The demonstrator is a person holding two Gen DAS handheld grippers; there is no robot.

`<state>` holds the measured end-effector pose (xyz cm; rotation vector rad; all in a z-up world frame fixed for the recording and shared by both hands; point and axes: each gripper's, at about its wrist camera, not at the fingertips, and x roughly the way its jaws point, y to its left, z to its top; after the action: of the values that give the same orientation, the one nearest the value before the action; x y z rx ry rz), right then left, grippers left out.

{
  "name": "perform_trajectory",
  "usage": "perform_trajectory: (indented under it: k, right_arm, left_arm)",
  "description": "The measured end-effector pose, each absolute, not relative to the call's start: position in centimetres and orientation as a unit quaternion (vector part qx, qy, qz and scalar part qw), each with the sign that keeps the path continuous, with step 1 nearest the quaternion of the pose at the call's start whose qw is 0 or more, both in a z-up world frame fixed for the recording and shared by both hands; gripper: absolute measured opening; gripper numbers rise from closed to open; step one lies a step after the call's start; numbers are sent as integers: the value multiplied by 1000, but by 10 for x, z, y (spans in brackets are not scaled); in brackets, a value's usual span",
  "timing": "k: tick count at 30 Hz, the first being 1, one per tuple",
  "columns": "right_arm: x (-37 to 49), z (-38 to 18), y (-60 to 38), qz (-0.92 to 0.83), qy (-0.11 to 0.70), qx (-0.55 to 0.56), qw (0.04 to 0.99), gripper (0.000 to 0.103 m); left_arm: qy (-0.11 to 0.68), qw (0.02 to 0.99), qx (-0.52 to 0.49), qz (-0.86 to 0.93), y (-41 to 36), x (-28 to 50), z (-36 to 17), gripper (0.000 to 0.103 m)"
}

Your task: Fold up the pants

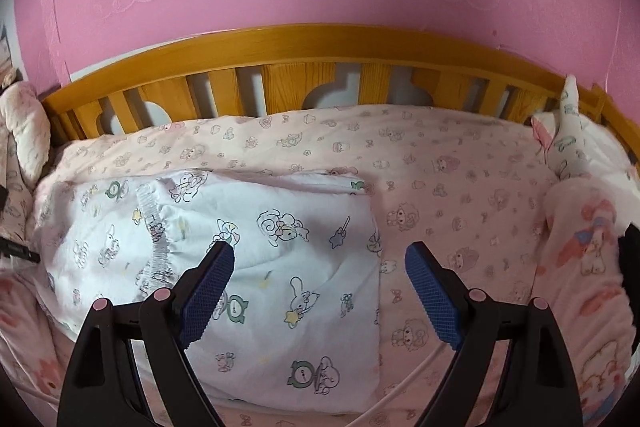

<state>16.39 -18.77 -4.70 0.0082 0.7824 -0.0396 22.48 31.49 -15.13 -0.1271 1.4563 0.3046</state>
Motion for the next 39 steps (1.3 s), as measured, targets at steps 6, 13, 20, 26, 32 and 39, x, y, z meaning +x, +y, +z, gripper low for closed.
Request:
perform_trajectory:
  k: [6, 13, 20, 26, 32, 39]
  right_arm:
    - [163, -46, -183, -26, 375, -34, 926, 89]
    - [157, -38, -189, -23, 364, -62, 929, 89]
    - [170, -43, -216, 39, 418, 11, 907, 56]
    - [215, -71, -221, 153, 511, 103, 840, 26]
    - [255, -83, -213, 145, 546, 121, 816, 21]
    - [226, -54, -250, 137, 514, 83, 843, 21]
  left_arm:
    - [582, 803, -75, 110, 292, 209, -99, 3]
    - [515, 852, -85, 45, 235, 195, -24, 3]
    - [481, 873, -74, -43, 149, 191, 19, 2]
    - [466, 875, -59, -111, 86, 195, 34, 2]
    - [463, 867, -72, -170, 26, 203, 33, 2]
    - [453, 851, -75, -255, -56, 212, 32, 2]
